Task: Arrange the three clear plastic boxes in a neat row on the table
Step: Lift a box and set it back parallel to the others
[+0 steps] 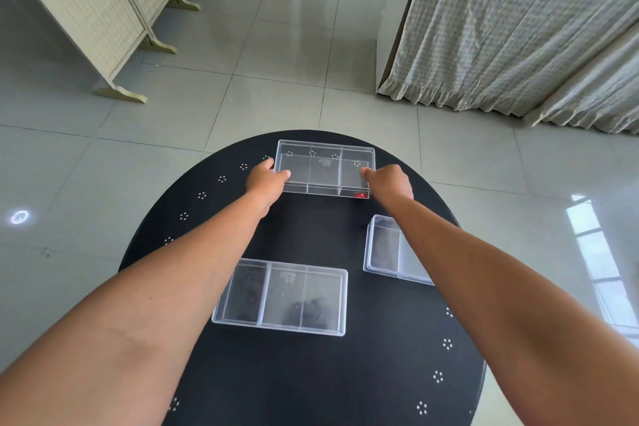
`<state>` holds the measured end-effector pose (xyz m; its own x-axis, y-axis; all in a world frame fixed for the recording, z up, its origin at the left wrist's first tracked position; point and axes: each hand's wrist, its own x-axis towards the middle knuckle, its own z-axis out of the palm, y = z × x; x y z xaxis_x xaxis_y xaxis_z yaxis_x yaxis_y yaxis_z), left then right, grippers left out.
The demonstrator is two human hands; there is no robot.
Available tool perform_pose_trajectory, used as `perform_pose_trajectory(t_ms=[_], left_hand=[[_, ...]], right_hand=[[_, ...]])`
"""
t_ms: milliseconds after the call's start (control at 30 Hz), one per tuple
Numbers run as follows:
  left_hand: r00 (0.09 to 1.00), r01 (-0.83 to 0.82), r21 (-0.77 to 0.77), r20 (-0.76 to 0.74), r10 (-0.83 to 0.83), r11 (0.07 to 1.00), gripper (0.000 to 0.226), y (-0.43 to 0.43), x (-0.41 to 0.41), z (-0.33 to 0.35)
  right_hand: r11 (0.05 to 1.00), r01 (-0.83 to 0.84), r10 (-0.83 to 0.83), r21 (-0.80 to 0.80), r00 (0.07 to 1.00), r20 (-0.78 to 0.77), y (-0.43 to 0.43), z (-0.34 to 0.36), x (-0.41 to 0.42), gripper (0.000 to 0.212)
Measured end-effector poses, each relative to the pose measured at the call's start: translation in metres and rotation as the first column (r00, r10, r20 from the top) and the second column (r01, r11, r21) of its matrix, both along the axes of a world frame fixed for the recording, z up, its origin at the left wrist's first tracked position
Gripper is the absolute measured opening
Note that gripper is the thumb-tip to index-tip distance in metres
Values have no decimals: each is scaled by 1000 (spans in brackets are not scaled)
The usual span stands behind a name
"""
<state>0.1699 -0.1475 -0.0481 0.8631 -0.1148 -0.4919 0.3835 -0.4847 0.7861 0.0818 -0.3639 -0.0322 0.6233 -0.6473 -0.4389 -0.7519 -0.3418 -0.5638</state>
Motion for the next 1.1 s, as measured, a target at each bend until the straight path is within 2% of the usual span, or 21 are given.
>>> perform_pose_trajectory(t_ms=[100, 267, 333, 467, 633, 733, 967, 1100], left_hand=[[1000, 8, -21, -23, -9, 1000, 63, 9, -2, 7], [999, 39, -56, 18, -38, 998, 49, 35, -19, 21], [998, 61, -75, 36, -58, 995, 45, 48, -32, 28], [995, 96, -74, 48, -93, 993, 41, 81, -58, 35], [997, 71, -40, 23, -70, 997, 41, 130, -91, 32], [998, 59, -29, -12, -59, 998, 43, 153, -111, 27], [992, 47, -49, -112, -52, 998, 54, 180, -152, 24], [985, 87, -61, -145, -95, 994, 58, 181, -164, 21]], right_hand=[[998, -15, 17, -62, 999, 32, 4, 7, -9, 37], [991, 6, 14, -131, 989, 148, 18, 22, -28, 31], [993, 16, 7, -114, 979, 206, 27, 29, -39, 21], [996, 12, 11, -83, 963, 269, 55, 41, -71, 25], [997, 71, -72, 16, 943, 325, 95, 33, -118, 30], [994, 103, -108, 33, 947, 301, 115, 21, -144, 30], [956, 200, -243, 214, 949, 201, 155, -2, -186, 42], [939, 210, -249, 272, 961, 120, 165, -11, -197, 52]])
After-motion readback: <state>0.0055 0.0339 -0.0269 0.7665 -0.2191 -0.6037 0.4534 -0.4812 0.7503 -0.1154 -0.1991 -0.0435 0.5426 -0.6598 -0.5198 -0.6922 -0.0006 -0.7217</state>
